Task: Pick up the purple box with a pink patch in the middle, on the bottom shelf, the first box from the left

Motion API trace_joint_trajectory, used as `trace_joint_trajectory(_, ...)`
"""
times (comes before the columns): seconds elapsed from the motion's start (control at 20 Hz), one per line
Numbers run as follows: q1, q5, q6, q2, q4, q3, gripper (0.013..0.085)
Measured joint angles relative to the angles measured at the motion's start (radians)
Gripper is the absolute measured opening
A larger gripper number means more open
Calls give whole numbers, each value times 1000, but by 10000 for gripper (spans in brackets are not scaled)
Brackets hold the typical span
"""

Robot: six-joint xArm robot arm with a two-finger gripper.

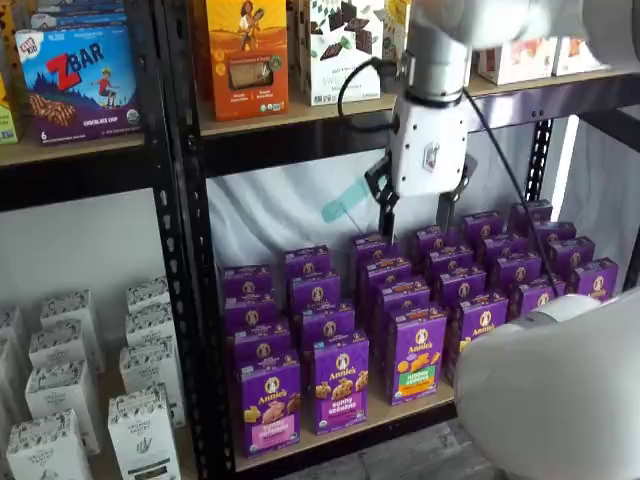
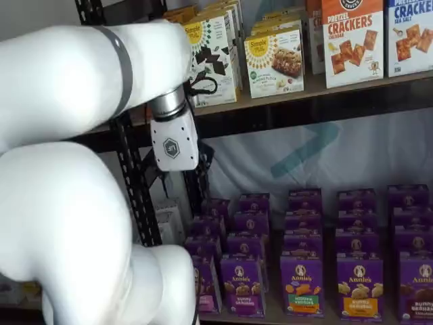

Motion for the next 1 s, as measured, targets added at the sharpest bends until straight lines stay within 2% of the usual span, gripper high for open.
trace_joint_trajectory(0.4, -3, -219, -1, 75, -10, 129, 850)
trace_joint_trajectory(0.75, -10, -387, 9, 167, -41, 202, 850)
trace_joint_trajectory(1.0, -17, -460, 2, 287, -39, 206, 850)
